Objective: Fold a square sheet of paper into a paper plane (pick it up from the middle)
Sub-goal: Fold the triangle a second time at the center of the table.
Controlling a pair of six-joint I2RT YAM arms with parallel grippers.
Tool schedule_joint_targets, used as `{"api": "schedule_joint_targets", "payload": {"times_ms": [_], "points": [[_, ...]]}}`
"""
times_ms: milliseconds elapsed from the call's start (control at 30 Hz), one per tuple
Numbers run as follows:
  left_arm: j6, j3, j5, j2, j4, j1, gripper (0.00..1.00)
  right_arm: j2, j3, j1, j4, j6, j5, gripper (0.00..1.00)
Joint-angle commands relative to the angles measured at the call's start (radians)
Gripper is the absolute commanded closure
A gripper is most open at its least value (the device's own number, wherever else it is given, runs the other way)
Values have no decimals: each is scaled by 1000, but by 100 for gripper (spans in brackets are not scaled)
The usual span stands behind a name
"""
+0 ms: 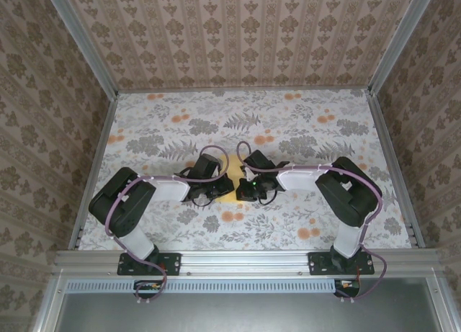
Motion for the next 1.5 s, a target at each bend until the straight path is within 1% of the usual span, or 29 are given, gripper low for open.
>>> {"api": "schedule_joint_targets", "payload": {"times_ms": [0,267,467,567,800,933,1067,1300,1467], "points": [[-11,-1,-44,33,-68,-5,91,18,19,0,-21,0,14,99],[0,-4,-47,29,-87,20,91,15,-60,-12,-58,-34,-5,99],[12,-4,-31,35,-93,36,91,6,-142,-25,-12,-9,-55,99],[9,-7,-30,42,-96,37,92,-8,-156,-25,7,10,-70,99],[6,-3,-22,64,-111,33,92,-65,-118,-26,85,61,-89,100],[5,5,-21,68,-120,31,92,-27,-36,-22,94,70,-92,100],[4,6,-20,69,-125,30,92,24,2,-24,86,60,-72,100],[1,1,-25,64,-124,30,92,47,-18,-33,82,59,-59,100],[5,4,-23,64,-126,32,92,19,-93,-52,87,62,-63,100]]}}
